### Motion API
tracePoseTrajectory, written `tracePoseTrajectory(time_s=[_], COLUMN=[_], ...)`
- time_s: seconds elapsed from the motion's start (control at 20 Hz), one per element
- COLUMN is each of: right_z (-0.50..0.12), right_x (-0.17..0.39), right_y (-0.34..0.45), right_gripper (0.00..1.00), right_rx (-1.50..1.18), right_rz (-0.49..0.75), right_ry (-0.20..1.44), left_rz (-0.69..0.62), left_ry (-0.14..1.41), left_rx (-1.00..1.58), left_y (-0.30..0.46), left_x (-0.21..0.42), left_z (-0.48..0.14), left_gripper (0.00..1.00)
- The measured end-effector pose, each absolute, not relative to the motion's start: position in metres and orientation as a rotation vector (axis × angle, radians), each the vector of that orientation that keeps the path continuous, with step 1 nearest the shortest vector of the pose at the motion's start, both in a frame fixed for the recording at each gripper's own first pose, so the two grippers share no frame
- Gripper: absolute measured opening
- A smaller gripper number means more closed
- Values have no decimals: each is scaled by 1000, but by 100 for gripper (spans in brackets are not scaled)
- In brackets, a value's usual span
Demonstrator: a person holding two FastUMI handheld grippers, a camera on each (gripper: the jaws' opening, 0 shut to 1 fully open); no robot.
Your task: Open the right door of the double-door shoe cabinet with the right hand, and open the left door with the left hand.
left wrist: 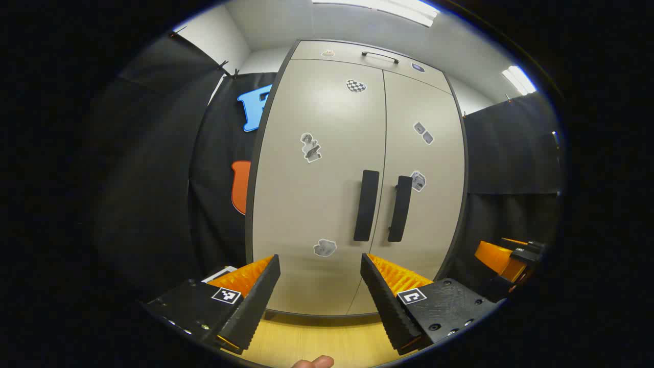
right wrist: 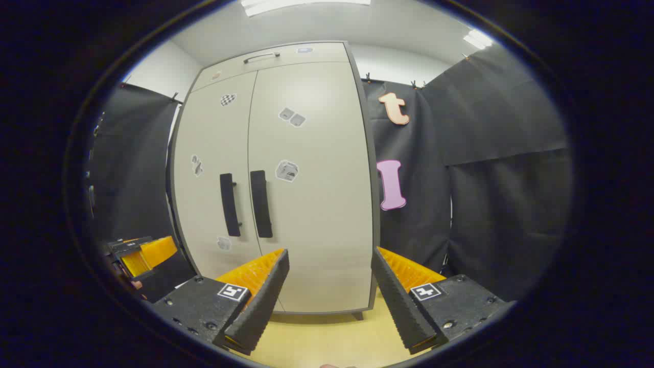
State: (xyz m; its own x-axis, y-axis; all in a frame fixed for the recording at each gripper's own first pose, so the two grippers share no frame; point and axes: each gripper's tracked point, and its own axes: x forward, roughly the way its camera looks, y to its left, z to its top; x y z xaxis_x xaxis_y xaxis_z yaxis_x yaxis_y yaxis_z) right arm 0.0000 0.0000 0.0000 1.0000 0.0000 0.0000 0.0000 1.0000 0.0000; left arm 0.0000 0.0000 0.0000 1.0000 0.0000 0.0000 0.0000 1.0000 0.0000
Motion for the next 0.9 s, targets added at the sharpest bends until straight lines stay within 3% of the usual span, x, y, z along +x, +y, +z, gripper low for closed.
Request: tracePoseTrajectory(time_s=[0.9], right_z=[-3], right_x=[21], right_y=[-5], right_gripper=[99], right_rx=[-1], right_rz=[-2], right_ry=[3], left_rz=[-4], left_ry=[-41], left_rx=[45], left_y=[-16], left_x=[18], left_z=[9], left_gripper=[95])
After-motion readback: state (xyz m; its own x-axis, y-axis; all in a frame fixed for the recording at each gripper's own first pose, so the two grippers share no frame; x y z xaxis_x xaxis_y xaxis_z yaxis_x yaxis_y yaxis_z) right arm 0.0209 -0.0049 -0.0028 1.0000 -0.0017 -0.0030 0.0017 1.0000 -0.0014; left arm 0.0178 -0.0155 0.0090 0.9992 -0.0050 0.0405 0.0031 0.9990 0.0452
